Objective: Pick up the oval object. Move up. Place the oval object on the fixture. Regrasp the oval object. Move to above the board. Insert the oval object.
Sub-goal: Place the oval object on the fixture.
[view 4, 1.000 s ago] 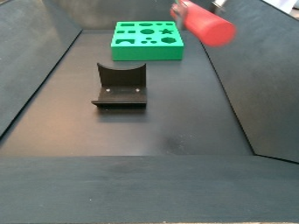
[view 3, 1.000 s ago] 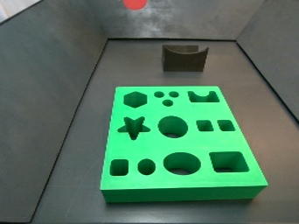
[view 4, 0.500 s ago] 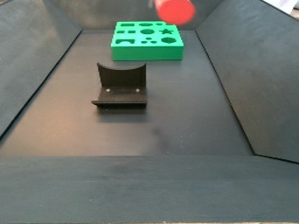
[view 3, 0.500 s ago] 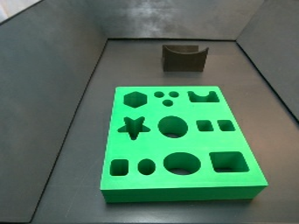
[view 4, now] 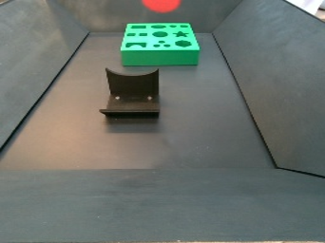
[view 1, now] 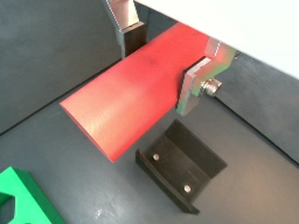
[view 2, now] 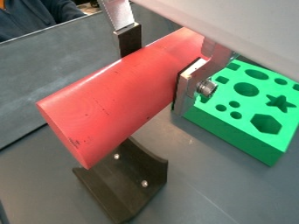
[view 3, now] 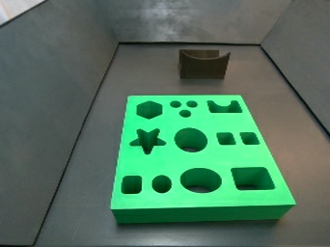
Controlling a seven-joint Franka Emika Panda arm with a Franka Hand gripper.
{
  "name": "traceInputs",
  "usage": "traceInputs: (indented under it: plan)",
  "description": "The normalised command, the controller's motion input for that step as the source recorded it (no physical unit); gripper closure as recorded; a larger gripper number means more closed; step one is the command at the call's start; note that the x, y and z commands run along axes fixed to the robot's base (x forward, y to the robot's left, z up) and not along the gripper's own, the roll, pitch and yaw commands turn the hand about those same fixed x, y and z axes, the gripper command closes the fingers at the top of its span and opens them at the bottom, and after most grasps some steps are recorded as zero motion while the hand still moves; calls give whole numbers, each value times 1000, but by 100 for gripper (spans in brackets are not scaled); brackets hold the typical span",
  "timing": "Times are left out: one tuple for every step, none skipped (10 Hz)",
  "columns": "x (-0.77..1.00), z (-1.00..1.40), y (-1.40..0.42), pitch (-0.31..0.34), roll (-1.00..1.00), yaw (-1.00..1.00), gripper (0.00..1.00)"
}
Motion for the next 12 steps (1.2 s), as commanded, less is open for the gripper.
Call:
traceInputs:
  plan:
    - [1000, 78, -67, 141, 35, 23, 100]
    - [1000, 64, -50, 153, 54, 27, 100]
    - [1000, 47, -41, 156, 67, 29, 100]
    - [699, -862, 153, 234, -1000, -15, 100]
    - [667, -850, 159, 232, -1000, -17, 100]
    - [633, -613, 140, 210, -1000, -55, 100]
    - [552, -377, 87, 204, -1000, -72, 100]
    - [396, -75, 51, 213, -1000, -95, 100]
    - [294, -13, 52, 229, -1000, -107, 100]
    - [85, -51, 47, 218, -1000, -152, 100]
    - [32, -36, 42, 198, -1000, -176, 100]
    - [7, 3, 39, 116, -794, -190, 100]
